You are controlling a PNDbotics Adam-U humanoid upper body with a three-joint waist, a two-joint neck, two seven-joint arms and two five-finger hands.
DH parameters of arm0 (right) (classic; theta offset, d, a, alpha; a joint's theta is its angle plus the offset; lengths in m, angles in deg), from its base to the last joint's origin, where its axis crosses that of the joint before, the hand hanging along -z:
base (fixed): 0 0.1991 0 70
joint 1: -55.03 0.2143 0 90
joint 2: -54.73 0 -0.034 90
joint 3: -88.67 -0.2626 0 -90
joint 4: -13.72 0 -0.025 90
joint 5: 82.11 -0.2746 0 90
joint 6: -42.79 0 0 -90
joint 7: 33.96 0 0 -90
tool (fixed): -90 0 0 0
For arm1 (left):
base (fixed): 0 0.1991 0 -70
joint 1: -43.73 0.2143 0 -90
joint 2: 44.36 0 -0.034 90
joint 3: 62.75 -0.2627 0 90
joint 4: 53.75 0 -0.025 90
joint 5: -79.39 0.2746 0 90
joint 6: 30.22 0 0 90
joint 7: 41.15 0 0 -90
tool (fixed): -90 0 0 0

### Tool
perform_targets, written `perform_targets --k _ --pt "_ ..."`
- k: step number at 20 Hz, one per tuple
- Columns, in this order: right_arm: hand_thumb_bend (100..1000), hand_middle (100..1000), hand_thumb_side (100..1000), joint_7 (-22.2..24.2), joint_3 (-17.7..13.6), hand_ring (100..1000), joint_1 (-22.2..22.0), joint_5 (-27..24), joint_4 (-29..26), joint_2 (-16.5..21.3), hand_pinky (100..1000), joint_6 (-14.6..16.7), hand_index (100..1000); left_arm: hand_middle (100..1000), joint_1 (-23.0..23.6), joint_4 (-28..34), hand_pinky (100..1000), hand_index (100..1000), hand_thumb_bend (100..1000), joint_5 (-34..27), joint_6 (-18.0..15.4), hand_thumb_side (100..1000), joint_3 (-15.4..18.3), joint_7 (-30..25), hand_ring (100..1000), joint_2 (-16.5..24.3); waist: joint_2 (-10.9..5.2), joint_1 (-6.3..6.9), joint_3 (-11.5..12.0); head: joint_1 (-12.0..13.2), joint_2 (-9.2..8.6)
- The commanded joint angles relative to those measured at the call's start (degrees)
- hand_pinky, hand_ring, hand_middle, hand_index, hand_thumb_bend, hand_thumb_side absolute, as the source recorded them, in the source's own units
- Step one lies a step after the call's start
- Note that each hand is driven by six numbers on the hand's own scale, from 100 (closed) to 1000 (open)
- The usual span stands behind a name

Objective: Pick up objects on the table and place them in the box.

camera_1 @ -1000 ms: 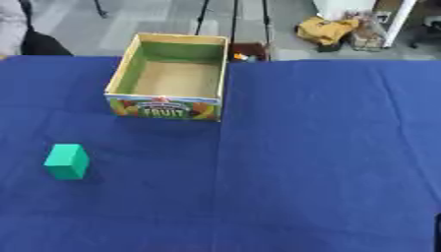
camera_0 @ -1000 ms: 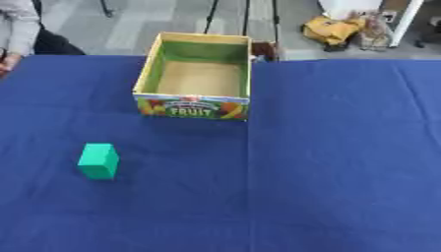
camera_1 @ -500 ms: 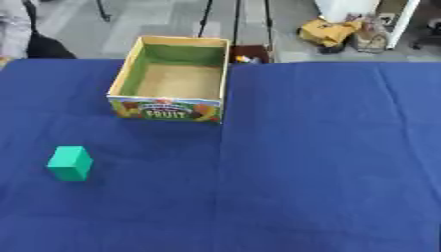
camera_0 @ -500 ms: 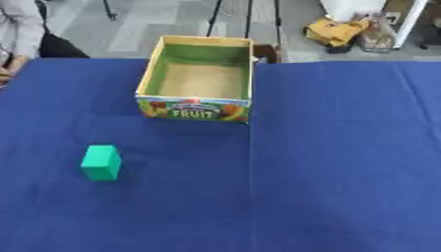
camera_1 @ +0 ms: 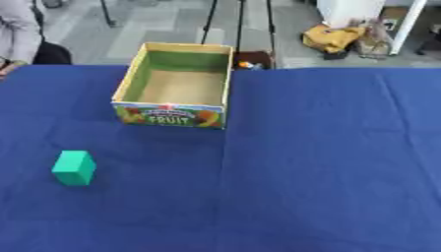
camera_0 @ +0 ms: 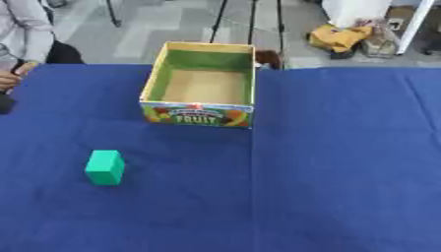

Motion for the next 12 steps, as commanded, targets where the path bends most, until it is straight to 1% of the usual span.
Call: perform_targets --k 1,6,12 --pt "100 540 974 0.11 -0.24 868 0.48 0.12 -1.16 1.41 793 -0.13 843 916 -1.18 0.78 799 1000 100 2.79 -7.96 795 -1.10 -9.79 893 4.54 -1.07 0.16 0.13 0.29 -0.84" --pt "100 539 974 0.37 -0.16 868 0.44 0.01 -1.16 1.47 794 -0.10 843 921 -2.53 0.78 799 1000 100 7.15 -5.58 832 -4.28 -9.49 898 7.40 -0.88 0.18 0.14 0.54 -1.01" --pt "100 537 973 0.72 0.00 870 0.50 -0.22 -1.16 1.34 795 -0.07 844 935 -4.32 0.78 807 1000 100 12.30 -2.09 896 -8.46 -7.58 906 8.84 -0.57 0.18 -0.16 1.22 -1.27"
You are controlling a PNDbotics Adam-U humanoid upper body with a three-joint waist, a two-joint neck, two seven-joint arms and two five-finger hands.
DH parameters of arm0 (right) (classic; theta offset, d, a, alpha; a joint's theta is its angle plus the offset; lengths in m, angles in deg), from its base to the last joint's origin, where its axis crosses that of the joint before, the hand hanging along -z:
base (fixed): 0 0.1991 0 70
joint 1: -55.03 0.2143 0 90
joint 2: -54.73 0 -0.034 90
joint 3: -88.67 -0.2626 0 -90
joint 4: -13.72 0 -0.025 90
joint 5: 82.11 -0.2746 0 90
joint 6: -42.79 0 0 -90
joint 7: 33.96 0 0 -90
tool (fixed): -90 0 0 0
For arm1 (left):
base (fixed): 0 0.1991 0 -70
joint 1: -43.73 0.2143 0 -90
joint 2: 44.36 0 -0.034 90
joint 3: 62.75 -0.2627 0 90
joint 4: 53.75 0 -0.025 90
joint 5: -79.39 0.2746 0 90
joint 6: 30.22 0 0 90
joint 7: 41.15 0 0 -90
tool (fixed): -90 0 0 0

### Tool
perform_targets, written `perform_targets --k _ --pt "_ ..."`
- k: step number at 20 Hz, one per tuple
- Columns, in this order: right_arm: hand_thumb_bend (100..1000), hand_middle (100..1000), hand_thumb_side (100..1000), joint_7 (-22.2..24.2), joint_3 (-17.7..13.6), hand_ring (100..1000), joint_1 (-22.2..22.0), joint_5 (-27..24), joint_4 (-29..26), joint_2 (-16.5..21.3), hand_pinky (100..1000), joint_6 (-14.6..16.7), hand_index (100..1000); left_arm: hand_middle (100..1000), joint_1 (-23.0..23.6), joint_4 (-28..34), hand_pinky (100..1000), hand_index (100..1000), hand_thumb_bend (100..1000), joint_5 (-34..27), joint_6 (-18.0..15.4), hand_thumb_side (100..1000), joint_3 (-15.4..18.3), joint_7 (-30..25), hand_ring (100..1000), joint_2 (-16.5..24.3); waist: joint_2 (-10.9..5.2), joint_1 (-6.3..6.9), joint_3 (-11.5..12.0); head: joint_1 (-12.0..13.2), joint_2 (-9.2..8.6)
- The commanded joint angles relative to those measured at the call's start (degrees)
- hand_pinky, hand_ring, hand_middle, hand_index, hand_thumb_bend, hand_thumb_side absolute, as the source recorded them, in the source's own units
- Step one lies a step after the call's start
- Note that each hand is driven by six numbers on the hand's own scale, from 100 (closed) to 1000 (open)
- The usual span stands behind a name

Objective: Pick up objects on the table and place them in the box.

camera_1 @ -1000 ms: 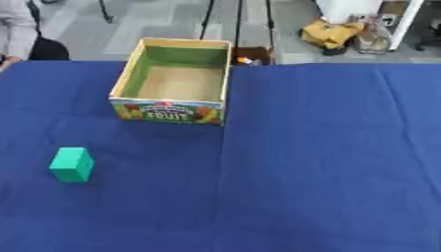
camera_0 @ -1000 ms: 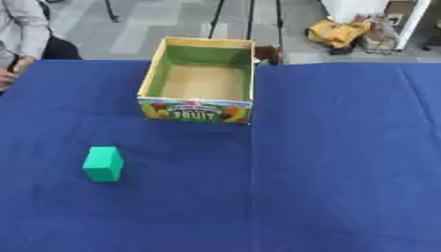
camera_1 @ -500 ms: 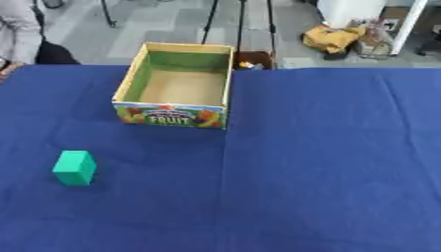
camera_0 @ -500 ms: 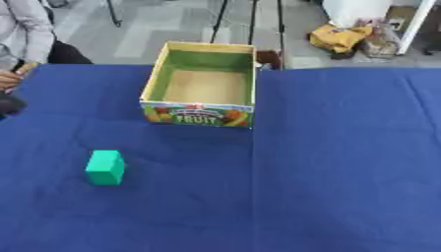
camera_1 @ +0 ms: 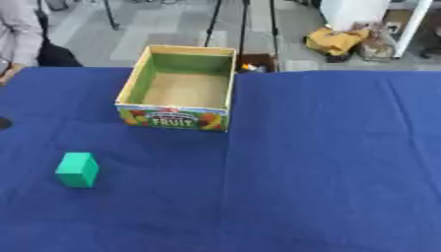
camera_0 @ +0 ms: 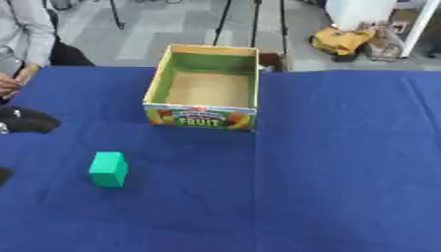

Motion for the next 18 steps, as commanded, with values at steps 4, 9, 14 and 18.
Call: perform_targets --k 4,9,14,18 --pt "100 536 972 0.57 0.15 870 0.74 -0.40 -1.16 0.93 795 0.12 844 941 -2.08 0.31 819 1000 100 5.32 -1.32 917 -3.94 -2.19 912 2.99 -0.63 0.20 -0.37 0.97 -0.72" --pt "100 535 972 0.91 0.38 871 0.88 -0.71 -1.16 0.67 796 0.15 845 942 -4.69 -1.59 826 1000 100 9.67 2.96 915 -8.66 2.13 913 3.09 -0.52 0.22 -1.04 1.66 -0.75" --pt "100 534 970 1.37 0.64 872 0.97 -1.07 -1.16 0.26 797 0.13 845 941 -7.72 -5.09 835 1000 100 13.99 6.11 899 -13.76 5.35 915 3.31 -0.39 0.27 -1.69 2.50 -0.73" --pt "100 533 968 1.76 0.83 873 1.00 -1.35 -1.16 -0.01 798 0.11 846 982 -10.39 -8.60 855 1000 129 17.47 6.94 910 -16.97 7.82 939 2.86 -0.36 0.38 -2.17 3.10 -0.75"
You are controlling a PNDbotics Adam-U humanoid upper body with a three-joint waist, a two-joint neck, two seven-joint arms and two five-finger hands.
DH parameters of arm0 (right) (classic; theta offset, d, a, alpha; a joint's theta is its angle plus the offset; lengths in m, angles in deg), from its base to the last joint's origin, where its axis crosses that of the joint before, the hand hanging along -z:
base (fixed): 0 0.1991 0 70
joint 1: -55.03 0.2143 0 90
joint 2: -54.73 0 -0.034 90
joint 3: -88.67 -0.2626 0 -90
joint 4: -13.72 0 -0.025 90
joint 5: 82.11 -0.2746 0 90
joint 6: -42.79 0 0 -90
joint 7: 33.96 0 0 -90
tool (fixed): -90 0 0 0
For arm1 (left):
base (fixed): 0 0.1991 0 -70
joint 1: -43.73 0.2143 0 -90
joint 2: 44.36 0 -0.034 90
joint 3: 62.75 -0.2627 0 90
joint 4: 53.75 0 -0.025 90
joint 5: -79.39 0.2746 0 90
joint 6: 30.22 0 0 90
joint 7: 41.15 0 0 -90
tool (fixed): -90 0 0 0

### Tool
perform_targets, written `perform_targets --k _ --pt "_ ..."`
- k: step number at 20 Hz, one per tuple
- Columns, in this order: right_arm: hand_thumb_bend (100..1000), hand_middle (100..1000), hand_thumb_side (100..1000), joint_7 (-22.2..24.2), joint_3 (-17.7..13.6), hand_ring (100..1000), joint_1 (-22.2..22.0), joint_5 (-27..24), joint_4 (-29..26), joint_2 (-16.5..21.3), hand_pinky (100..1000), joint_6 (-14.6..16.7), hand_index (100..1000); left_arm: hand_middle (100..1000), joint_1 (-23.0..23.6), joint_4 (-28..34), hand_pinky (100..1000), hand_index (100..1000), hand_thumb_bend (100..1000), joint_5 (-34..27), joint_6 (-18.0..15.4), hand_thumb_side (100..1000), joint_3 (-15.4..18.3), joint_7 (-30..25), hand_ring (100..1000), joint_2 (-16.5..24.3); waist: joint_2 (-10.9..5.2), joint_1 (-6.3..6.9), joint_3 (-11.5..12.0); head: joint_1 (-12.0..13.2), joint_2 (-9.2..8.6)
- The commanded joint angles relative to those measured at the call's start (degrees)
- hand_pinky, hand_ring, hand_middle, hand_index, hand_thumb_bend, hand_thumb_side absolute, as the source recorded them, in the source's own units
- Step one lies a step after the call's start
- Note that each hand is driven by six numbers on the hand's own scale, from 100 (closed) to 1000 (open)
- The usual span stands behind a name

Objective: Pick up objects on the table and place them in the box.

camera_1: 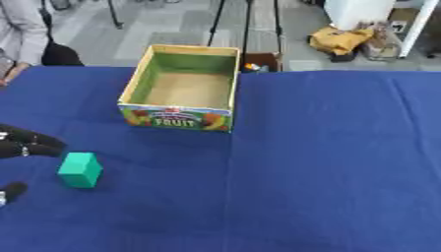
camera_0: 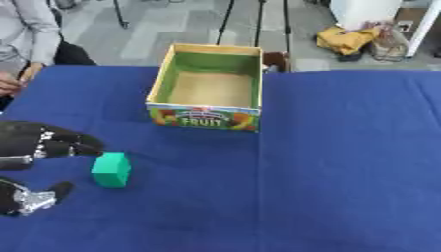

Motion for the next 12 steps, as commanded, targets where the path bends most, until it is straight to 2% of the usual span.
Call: perform_targets --k 1,4,8,12 --pt "100 533 967 0.47 0.12 873 0.92 -0.77 -1.16 0.21 798 0.06 846 988 -1.98 -2.32 859 1000 171 2.79 0.34 914 -1.65 1.94 945 1.83 -0.85 0.31 -0.22 0.60 -0.53" --pt "100 532 966 0.66 0.16 874 0.87 -0.92 -1.16 0.09 799 0.03 846 1000 -3.68 -4.36 868 1000 279 5.28 0.07 981 -2.79 3.79 964 1.19 -0.83 0.37 -0.50 0.85 -0.62" --pt "100 530 964 0.85 0.14 875 0.78 -1.06 -1.16 0.00 800 0.00 846 1000 -5.39 -7.53 874 1000 331 8.33 0.20 1000 -4.00 5.91 970 0.28 -0.70 0.53 -0.74 1.13 -0.72" --pt "100 529 959 1.04 0.12 876 0.67 -1.14 -1.16 -0.07 801 -0.05 846 1000 -6.93 -10.99 880 1000 376 8.65 -0.29 1000 -5.14 5.36 969 -0.46 -0.64 0.70 -0.92 1.36 -0.82"
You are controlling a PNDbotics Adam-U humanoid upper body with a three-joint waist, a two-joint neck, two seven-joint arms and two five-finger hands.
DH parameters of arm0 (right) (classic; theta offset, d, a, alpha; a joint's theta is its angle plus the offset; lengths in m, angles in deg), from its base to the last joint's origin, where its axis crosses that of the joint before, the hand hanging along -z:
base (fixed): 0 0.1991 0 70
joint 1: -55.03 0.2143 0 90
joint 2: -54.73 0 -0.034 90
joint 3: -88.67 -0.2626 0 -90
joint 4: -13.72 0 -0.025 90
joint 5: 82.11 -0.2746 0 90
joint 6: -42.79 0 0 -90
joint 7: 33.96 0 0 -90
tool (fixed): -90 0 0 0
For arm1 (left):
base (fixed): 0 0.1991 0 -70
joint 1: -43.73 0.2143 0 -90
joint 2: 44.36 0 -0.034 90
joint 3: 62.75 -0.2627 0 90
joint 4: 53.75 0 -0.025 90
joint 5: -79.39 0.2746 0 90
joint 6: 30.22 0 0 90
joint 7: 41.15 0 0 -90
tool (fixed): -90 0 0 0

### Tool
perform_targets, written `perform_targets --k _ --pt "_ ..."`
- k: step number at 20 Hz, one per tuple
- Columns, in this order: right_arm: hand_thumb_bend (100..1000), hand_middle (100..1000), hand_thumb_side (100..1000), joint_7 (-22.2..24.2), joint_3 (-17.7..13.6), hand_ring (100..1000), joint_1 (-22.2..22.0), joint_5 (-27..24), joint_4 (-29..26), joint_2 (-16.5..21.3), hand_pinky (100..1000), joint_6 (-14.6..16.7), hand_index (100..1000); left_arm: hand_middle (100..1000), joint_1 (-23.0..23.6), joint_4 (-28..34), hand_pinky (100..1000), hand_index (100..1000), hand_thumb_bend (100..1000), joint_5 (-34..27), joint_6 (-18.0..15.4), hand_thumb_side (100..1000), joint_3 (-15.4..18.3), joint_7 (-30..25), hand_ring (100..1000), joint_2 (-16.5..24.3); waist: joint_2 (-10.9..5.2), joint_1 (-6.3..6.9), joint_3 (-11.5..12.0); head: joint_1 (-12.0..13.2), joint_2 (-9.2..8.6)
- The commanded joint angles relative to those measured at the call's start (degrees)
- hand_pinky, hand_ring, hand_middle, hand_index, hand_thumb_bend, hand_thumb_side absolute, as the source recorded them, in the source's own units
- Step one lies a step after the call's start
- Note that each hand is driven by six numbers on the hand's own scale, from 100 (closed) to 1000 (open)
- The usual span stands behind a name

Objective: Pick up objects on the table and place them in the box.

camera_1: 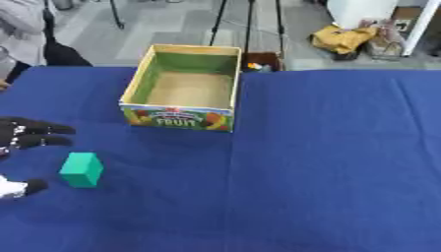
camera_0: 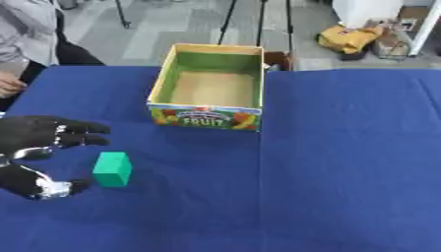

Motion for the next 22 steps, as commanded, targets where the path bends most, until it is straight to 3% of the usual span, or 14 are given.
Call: perform_targets --k 1,12,22 --pt "100 529 959 0.32 0.11 877 0.66 -0.64 -1.16 0.23 801 0.04 846 1000 -1.87 -2.54 881 1000 377 -0.02 -0.36 1000 -0.08 -0.48 969 0.99 -0.88 0.30 -0.13 0.44 -0.83" --pt "100 524 947 0.51 0.06 878 0.36 -0.83 -1.16 0.08 802 -0.13 839 935 -8.86 -11.43 882 1000 348 -5.60 -0.49 1000 -1.83 -7.78 940 -1.24 -0.77 0.40 -0.59 1.58 -1.03" --pt "100 518 932 0.24 -0.15 883 0.02 -0.83 -1.16 0.08 804 -0.56 832 969 -11.60 -13.94 895 1000 466 -6.98 -2.80 1000 -2.96 -17.23 955 -2.26 -0.56 0.90 -0.72 1.95 -1.07"
